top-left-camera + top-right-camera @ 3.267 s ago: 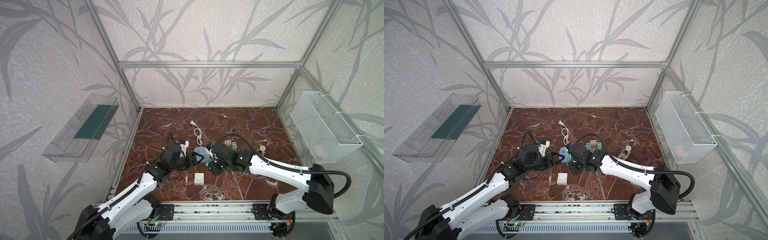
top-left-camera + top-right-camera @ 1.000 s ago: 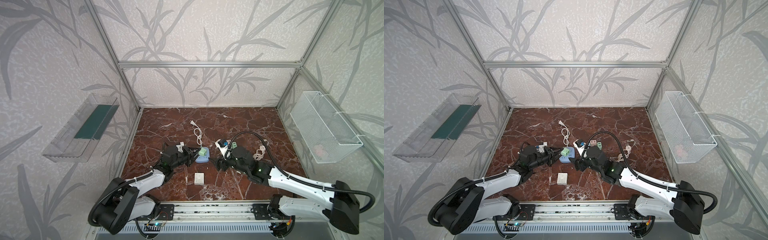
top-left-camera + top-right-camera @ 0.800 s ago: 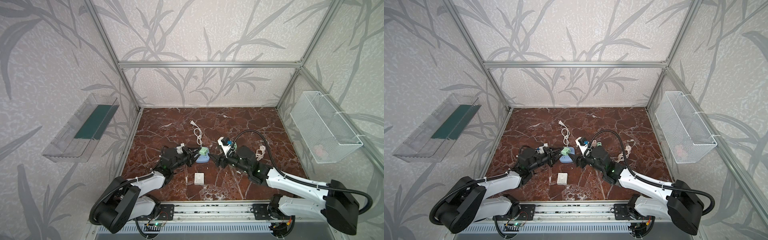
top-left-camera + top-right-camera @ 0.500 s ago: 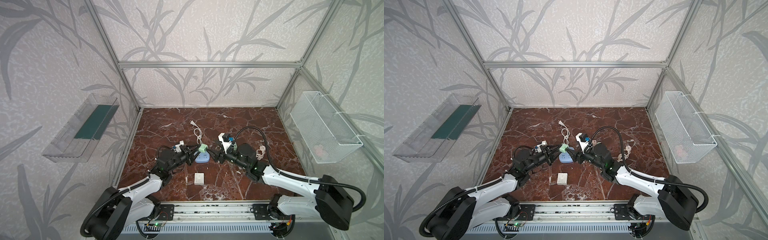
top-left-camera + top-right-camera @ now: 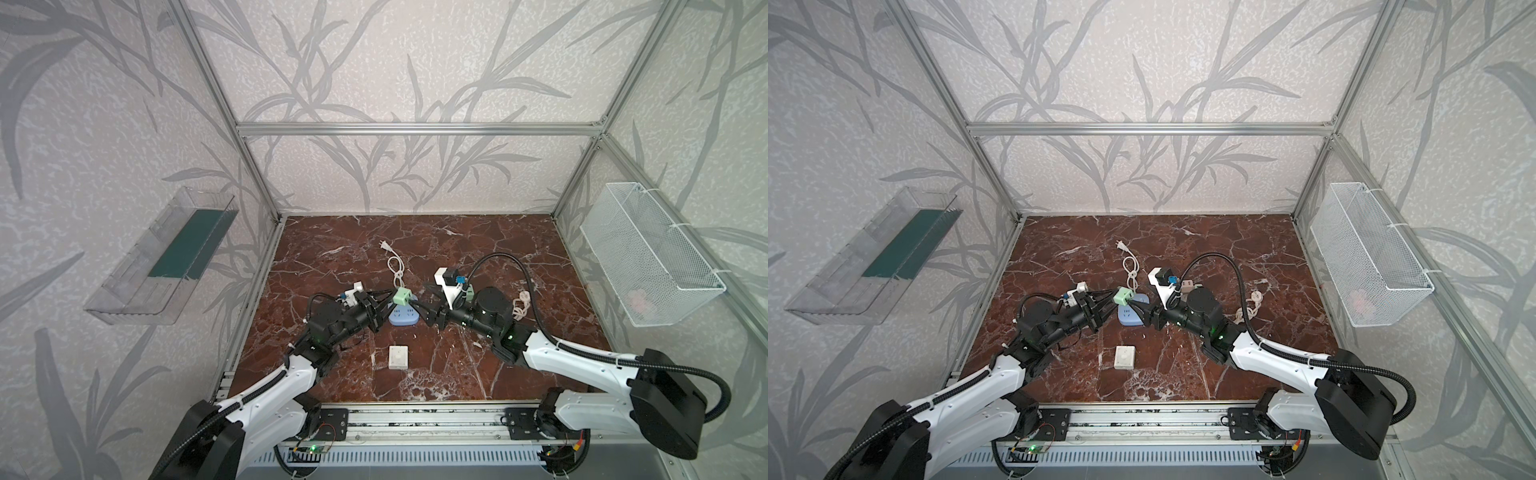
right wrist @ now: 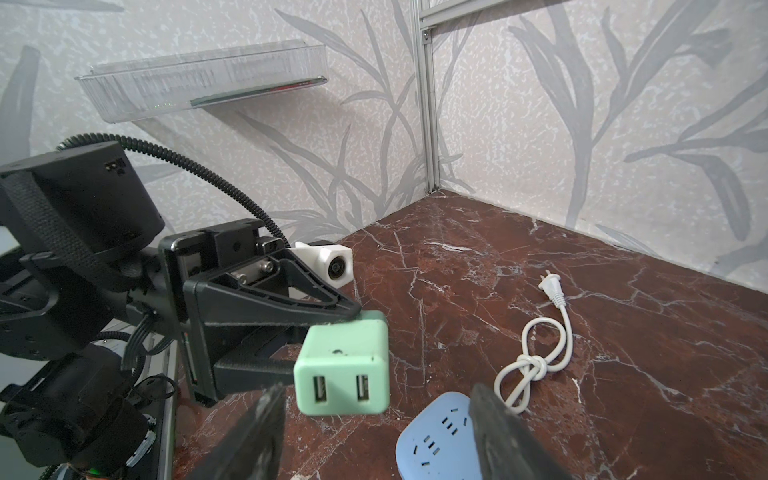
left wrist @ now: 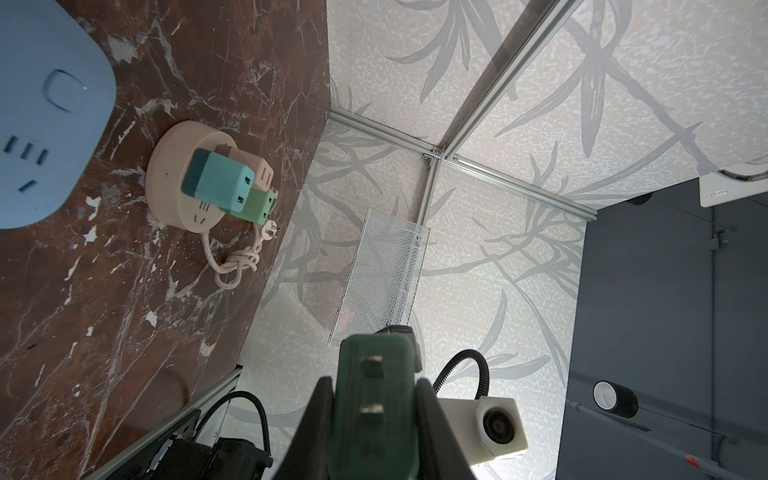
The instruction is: Insert the plug
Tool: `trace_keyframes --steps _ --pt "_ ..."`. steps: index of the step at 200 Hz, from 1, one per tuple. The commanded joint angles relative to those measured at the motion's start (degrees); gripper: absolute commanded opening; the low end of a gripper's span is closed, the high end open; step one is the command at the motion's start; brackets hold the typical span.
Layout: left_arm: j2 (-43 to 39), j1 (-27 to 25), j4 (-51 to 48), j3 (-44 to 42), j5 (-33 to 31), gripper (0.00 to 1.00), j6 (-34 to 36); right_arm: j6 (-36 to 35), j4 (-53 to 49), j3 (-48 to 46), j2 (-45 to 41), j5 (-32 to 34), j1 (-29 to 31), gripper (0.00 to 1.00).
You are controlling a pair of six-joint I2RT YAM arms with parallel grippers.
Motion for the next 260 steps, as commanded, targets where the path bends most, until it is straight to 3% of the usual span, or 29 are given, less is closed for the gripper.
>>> trace_keyframes --steps 1,86,260 --pt "-0.90 -0.32 -0.26 2.02 -0.09 0.00 -0.68 -0.67 0.62 1.86 0.87 -0.64 0.74 0.69" --pt "1.01 -0.47 2.64 2.10 0.71 0.00 -1.30 -0.44 1.82 4.50 5.10 -0.69 2.15 0.68" --pt "2.00 -0.50 5.35 1.69 0.67 0.00 -1.91 -0.09 0.83 6.94 8.34 -2.61 2.76 0.43"
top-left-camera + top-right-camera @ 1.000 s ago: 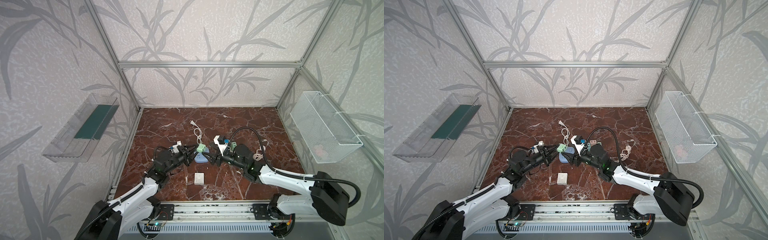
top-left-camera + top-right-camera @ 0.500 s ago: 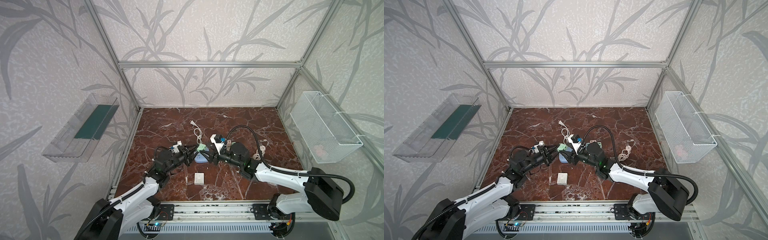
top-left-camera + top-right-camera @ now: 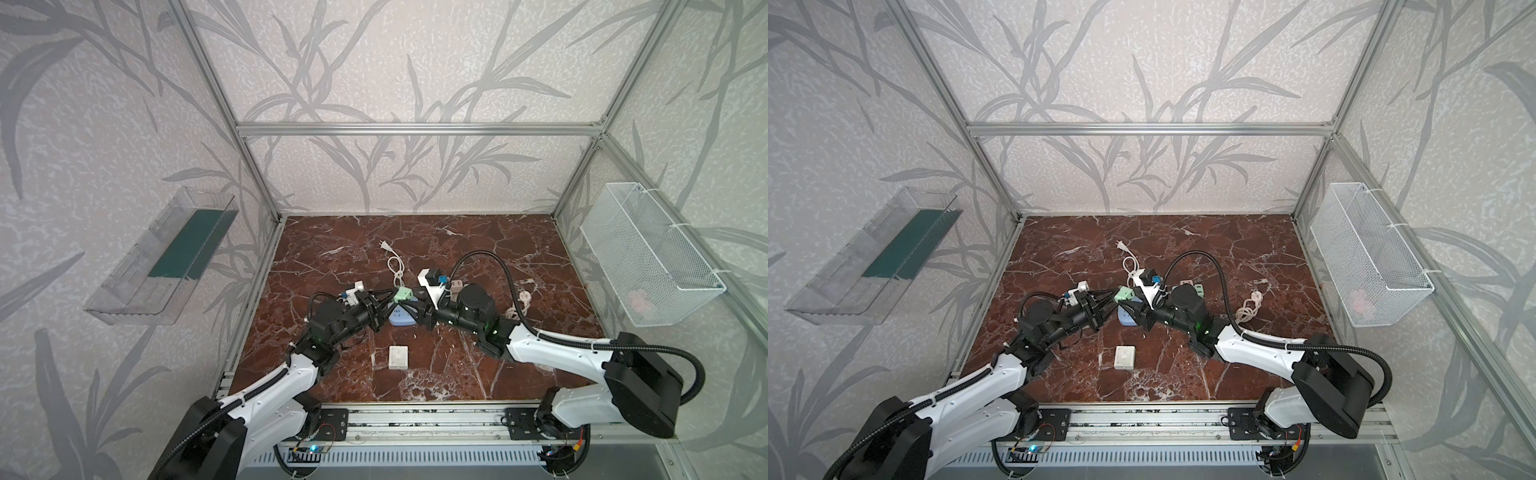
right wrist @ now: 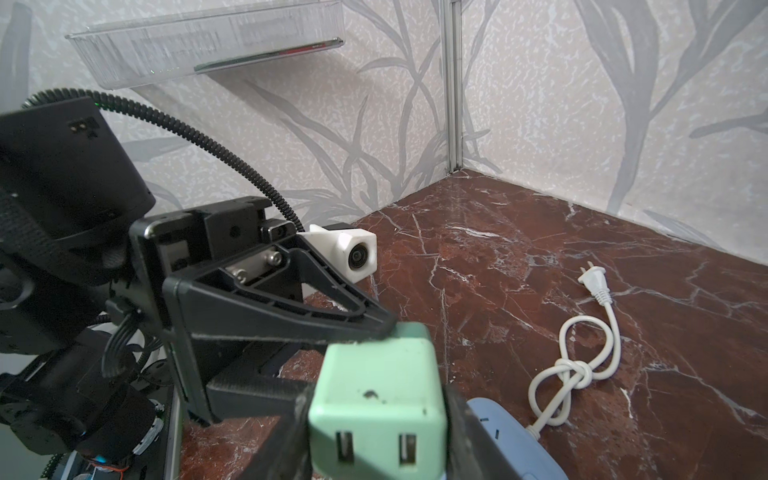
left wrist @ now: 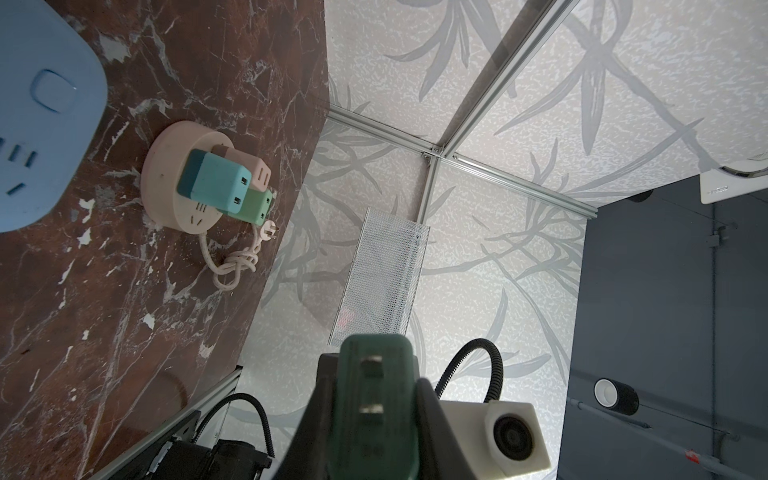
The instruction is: Insert the plug
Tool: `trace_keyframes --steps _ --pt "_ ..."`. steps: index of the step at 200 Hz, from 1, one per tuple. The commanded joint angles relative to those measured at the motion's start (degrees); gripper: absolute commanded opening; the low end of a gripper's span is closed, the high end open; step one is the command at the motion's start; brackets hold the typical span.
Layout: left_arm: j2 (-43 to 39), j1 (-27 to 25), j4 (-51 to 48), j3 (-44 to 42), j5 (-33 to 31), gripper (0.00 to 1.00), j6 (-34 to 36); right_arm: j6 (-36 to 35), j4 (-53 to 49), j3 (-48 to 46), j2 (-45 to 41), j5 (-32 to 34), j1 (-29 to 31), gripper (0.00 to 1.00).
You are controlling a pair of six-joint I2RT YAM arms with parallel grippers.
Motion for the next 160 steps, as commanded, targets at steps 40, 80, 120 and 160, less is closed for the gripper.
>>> trace_keyframes --steps 40,80,120,160 --pt "1.04 -0.26 4.10 1.23 0.80 0.00 -2.29 -1.14 1.18 2.27 0.88 -1.79 1.92 0.33" --pt "1.40 0.41 5.22 -0.13 0.63 0.06 -2.59 -0.32 -0.01 2.85 1.44 -0.81 2.50 0.00" --pt "-1.96 7.13 -5.93 1.84 4.79 0.96 3.13 0.37 -5.06 2.79 -0.25 3.85 2.45 0.00" --pt "-8.35 16.17 -38.56 13.22 7.83 0.99 26.64 3.51 -20.92 6.99 -1.95 10.22 2.50 0.00"
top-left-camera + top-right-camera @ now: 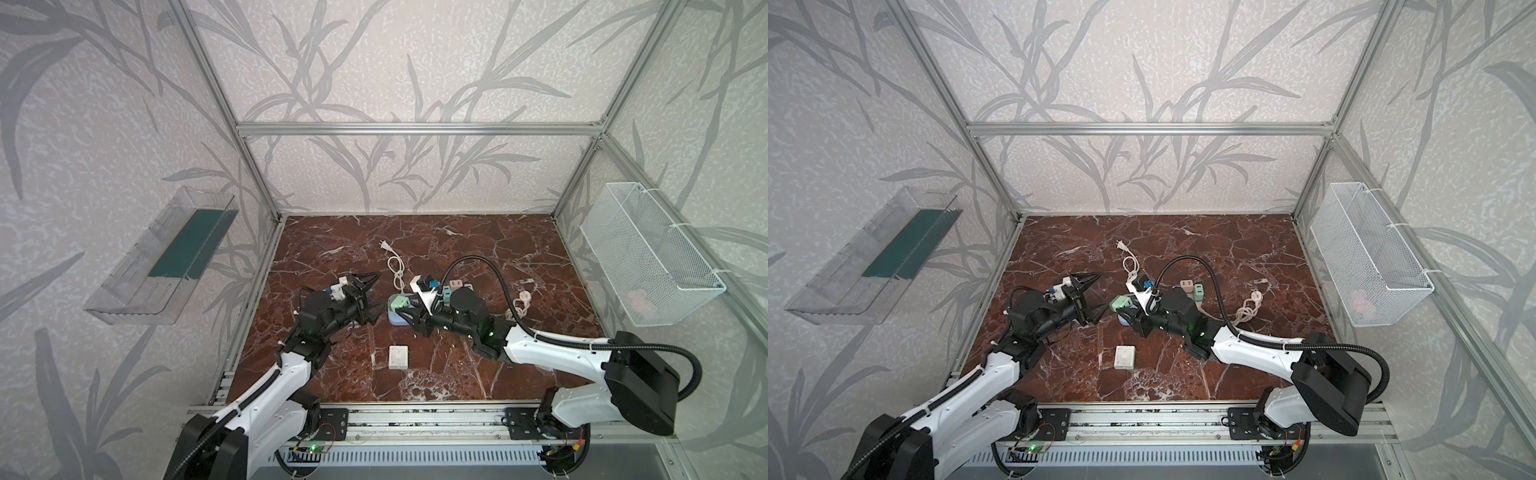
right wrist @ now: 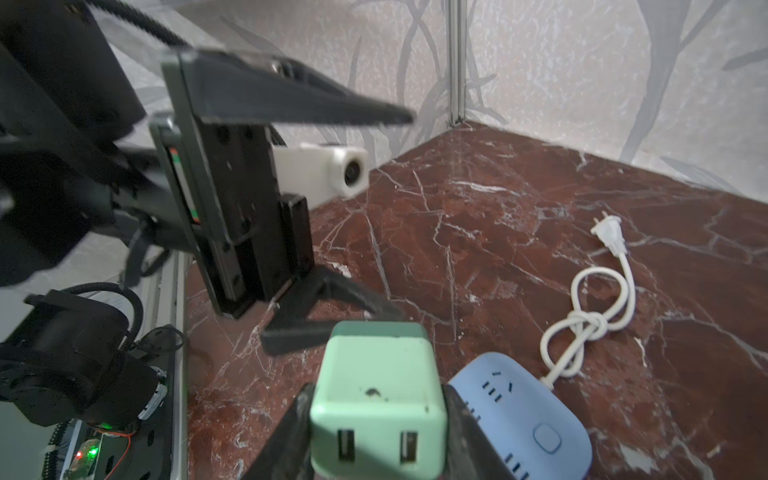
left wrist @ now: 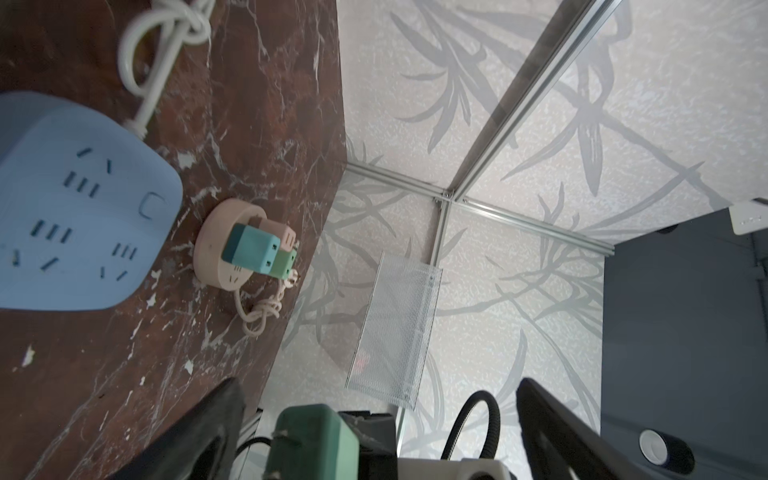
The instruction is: Insert the plug
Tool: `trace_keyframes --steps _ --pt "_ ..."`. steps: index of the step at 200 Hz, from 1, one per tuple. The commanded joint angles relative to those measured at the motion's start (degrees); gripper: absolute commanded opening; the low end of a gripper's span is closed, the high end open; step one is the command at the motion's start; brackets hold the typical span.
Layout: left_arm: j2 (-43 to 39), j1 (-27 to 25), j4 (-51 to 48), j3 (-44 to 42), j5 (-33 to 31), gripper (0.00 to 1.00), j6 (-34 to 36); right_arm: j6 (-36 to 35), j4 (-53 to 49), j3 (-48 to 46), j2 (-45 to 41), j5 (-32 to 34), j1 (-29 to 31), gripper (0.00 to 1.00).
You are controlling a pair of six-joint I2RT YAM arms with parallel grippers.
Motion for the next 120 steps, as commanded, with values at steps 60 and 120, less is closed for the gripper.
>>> trace_keyframes --steps 60,120 --pt "-1.80 3.66 -67.80 30.19 -22.57 0.99 57.80 13.48 -41.47 24.14 3.11 11.34 -0.02 0.00" --pt "-4.51 -8.75 -77.32 28.93 -48.92 0.94 62.05 21.97 -70.55 50.65 18.63 18.27 -0.11 0.00"
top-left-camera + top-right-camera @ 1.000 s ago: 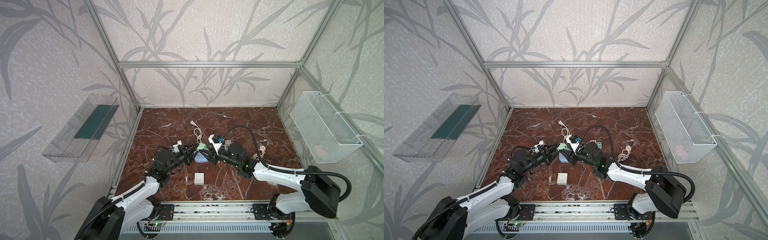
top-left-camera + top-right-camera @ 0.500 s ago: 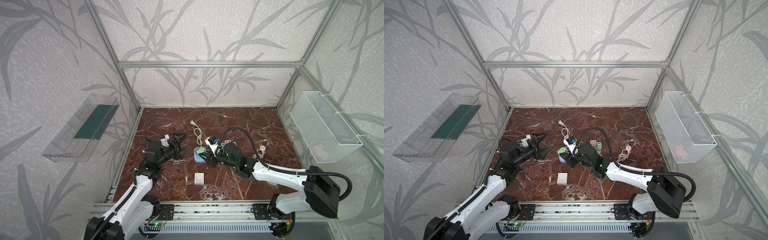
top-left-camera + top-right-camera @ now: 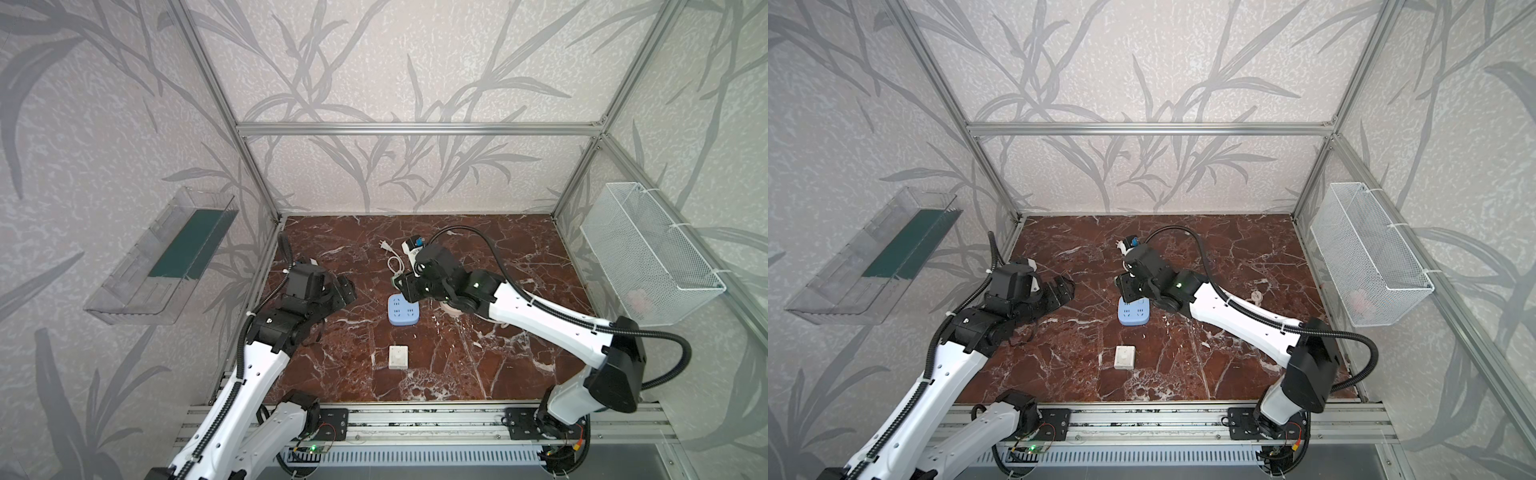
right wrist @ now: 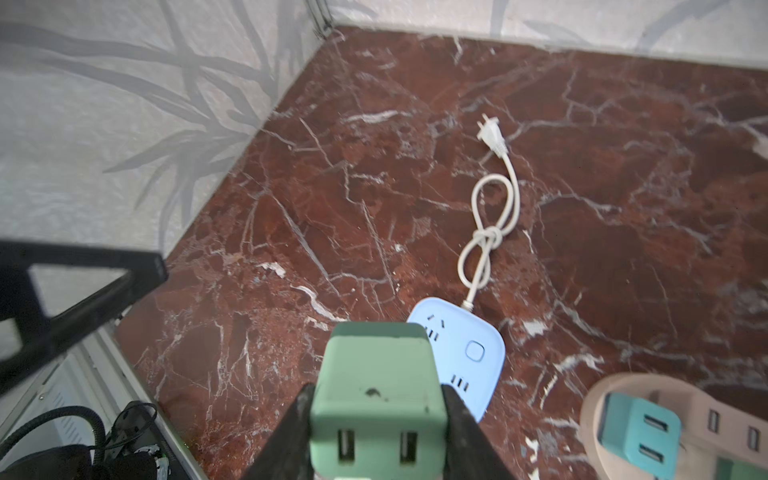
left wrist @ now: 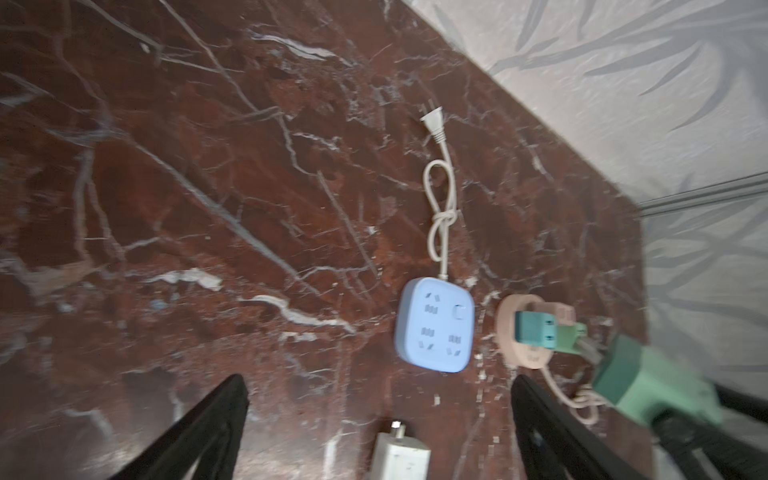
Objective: Insert the plug
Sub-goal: 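Carry the light green charger prongs-down over the light blue strip with the right gripper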
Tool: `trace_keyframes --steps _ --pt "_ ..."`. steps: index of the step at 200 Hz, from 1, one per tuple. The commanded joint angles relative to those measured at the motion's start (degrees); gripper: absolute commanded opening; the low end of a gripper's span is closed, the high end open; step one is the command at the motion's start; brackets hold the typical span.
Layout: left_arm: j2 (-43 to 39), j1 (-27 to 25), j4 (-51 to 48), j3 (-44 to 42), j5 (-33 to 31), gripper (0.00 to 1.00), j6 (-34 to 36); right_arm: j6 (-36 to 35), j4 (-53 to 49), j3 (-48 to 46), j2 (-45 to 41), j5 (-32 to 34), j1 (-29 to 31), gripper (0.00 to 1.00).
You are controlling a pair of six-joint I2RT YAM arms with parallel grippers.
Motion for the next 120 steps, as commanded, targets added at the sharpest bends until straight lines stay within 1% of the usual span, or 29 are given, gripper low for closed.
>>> trace_keyframes --steps 1,17,36,54,59,78,90,120 --pt "-1.84 -5.64 -6.92 -1.98 -14.17 0.94 4.59 5.05 -16.70 7.66 5.31 4.24 -0.15 0.00" --pt "-2.40 -9.88 -5.90 -4.96 -15.69 0.94 3.56 5.63 -18.39 11.26 8.63 3.65 -0.23 0.00" --pt "-4.40 -12.35 -3.13 -9.74 -13.54 0.93 1.86 6.69 -17.86 12.86 11.46 2.53 -0.27 0.00" --pt "-7.16 -12.61 -1.45 -13.09 -11.40 0.93 0.48 8.53 -18.00 13.95 14.11 2.54 -0.47 0.00" --pt "-7.80 -12.64 -1.07 -13.85 -10.69 0.93 0.31 10.60 -17.97 14.12 14.84 2.31 -0.58 0.00" --pt "-10.53 -12.69 0.84 -16.52 -8.36 0.93 0.19 12.92 -18.27 14.83 17.21 1.46 -1.14 0.00" --pt "-11.58 -12.66 2.74 -18.07 -7.16 0.92 0.54 13.49 -17.79 15.17 18.38 0.36 -1.52 0.00" --pt "-12.34 -12.61 4.82 -19.31 -4.83 0.92 0.72 14.53 -21.79 19.64 22.66 -1.98 -2.37 0.00"
